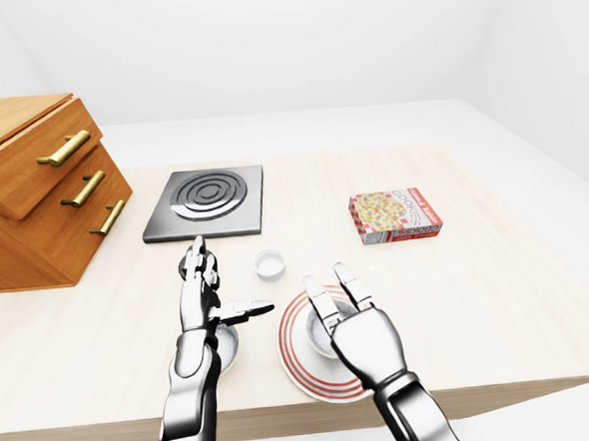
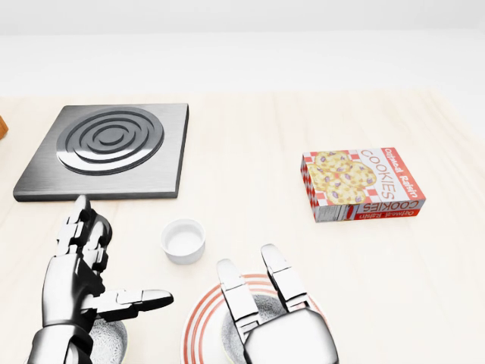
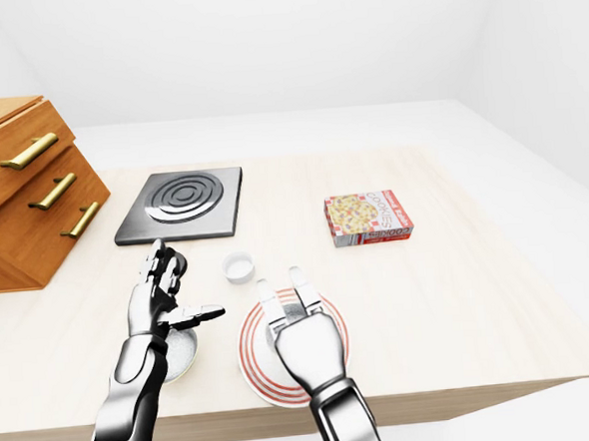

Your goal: Pick the akita bowl next to the plate and place it on the plate.

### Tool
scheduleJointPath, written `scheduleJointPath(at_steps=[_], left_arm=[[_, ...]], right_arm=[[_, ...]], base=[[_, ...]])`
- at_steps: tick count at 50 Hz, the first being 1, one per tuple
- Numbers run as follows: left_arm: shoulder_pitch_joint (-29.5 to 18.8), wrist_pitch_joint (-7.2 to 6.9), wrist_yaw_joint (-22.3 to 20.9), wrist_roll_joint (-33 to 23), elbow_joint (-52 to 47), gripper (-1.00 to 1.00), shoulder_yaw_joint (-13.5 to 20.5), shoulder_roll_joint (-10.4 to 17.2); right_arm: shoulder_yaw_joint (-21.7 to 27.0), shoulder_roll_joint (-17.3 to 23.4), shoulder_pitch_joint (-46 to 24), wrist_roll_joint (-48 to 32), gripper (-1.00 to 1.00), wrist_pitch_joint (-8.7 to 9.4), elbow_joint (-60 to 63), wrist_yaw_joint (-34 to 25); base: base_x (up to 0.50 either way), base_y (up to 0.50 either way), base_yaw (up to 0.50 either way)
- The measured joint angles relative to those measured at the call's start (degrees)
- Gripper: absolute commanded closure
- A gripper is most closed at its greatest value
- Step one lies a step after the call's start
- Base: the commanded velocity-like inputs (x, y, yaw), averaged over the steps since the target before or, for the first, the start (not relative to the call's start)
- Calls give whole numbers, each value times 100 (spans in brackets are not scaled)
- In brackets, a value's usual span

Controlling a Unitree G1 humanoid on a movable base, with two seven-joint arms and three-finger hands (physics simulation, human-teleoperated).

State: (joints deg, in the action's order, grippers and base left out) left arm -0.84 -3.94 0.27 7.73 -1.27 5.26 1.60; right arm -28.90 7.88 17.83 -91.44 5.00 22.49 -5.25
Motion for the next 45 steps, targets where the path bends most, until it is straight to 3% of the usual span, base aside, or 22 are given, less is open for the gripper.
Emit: scheduleJointPath(at_steps=[45], left_arm=[[18,-46,10,15,-64,-100,10,0]], right_arm=[[480,-125,-77,-45,-100,-40,709,-571]], base=[[0,0,0]])
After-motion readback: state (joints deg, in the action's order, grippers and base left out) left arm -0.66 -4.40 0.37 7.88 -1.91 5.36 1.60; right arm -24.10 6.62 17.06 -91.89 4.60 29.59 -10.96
